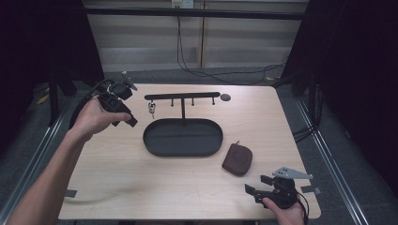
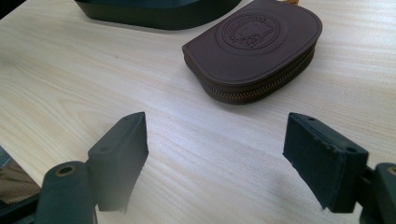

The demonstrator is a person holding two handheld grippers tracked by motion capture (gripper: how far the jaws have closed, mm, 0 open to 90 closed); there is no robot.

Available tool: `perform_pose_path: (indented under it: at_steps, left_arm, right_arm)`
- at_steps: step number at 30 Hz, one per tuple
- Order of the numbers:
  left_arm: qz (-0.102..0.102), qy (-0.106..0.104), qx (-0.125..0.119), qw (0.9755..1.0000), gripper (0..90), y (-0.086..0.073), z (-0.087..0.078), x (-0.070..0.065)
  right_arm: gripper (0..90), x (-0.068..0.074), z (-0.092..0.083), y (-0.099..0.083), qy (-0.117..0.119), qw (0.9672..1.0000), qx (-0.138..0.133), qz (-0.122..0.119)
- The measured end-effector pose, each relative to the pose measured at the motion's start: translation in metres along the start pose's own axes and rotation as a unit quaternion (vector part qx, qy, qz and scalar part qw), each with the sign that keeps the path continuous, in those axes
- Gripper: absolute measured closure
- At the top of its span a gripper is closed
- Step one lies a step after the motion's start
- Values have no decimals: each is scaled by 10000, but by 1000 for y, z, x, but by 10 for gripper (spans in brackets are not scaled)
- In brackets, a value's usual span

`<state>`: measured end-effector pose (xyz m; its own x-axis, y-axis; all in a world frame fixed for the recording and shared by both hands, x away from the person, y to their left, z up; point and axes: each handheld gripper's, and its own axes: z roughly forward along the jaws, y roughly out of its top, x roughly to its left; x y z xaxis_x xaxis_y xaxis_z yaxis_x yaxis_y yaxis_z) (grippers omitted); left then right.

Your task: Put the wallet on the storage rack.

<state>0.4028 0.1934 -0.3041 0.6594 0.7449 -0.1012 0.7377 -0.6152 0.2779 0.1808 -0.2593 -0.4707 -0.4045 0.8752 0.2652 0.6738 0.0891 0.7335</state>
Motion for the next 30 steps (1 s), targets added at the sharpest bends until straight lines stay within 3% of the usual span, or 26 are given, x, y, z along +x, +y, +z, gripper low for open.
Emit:
perform_pose_path:
  at_steps: [4,8,12,14,18,25,28,30]
  left_arm:
    - [-6,56,-113,9999,673,-12,9,-3]
    - [5,-45,-299,9995,617,-27,19,-7]
    - [83,-399,-577,9975,510,-44,28,-11]
    - [227,-506,-725,9958,479,-56,33,-18]
    - [283,-619,-863,9939,416,-72,44,-23]
    - [223,-824,-964,9917,342,-103,66,-16]
    - [227,-776,-1017,9915,305,-116,70,-15]
    - [222,-887,-1108,9896,291,-129,72,-19]
  right_arm:
    - [217,0,1,0,11,10000,10,-49]
    - [217,0,0,0,-4,10000,-8,-13]
    - [215,0,0,0,8,10000,-17,-29]
    - [214,0,-1,0,16,10000,-19,-16]
    - [213,0,1,1,24,10000,2,-36]
    - [211,-2,1,1,23,10000,-29,68]
    - [209,-2,2,2,15,10000,-19,80]
    - [210,-2,1,2,-2,9999,-23,98]
